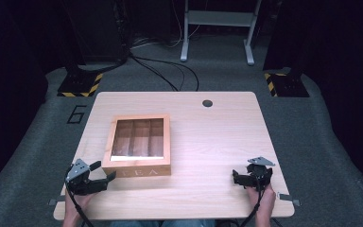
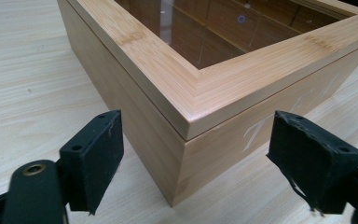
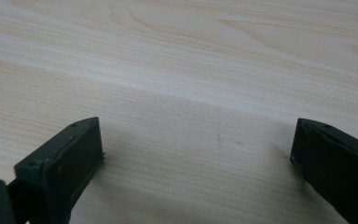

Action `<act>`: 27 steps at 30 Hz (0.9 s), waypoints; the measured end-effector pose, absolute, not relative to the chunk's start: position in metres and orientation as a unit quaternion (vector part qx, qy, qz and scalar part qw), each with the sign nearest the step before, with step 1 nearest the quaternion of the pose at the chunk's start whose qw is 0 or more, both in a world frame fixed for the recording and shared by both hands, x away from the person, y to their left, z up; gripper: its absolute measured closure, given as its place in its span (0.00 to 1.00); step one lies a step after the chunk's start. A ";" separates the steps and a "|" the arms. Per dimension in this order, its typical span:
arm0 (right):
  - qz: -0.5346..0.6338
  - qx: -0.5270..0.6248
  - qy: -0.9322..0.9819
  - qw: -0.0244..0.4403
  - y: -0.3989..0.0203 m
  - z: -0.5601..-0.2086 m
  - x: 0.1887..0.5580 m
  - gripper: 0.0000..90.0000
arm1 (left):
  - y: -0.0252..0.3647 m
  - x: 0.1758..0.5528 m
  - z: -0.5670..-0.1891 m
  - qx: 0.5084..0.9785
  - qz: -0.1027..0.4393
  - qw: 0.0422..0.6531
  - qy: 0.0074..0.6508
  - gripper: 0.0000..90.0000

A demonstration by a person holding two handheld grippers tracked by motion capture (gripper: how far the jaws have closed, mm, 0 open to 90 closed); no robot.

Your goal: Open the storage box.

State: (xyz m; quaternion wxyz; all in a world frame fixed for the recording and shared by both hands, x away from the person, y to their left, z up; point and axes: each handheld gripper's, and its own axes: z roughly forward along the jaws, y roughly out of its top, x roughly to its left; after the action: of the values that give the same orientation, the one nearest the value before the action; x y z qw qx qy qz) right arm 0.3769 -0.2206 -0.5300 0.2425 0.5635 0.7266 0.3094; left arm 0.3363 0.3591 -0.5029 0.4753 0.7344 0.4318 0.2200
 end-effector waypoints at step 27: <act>0.309 0.564 0.727 0.242 -0.221 -0.530 0.377 0.02 | 0.356 0.337 -0.505 0.730 0.238 0.486 0.418 0.35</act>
State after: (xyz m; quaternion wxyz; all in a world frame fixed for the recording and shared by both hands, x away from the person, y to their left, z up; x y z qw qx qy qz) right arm 0.3768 -0.2205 -0.5299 0.2425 0.5636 0.7268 0.3088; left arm 0.3371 0.3557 -0.5052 0.4859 0.7299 0.4178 0.2377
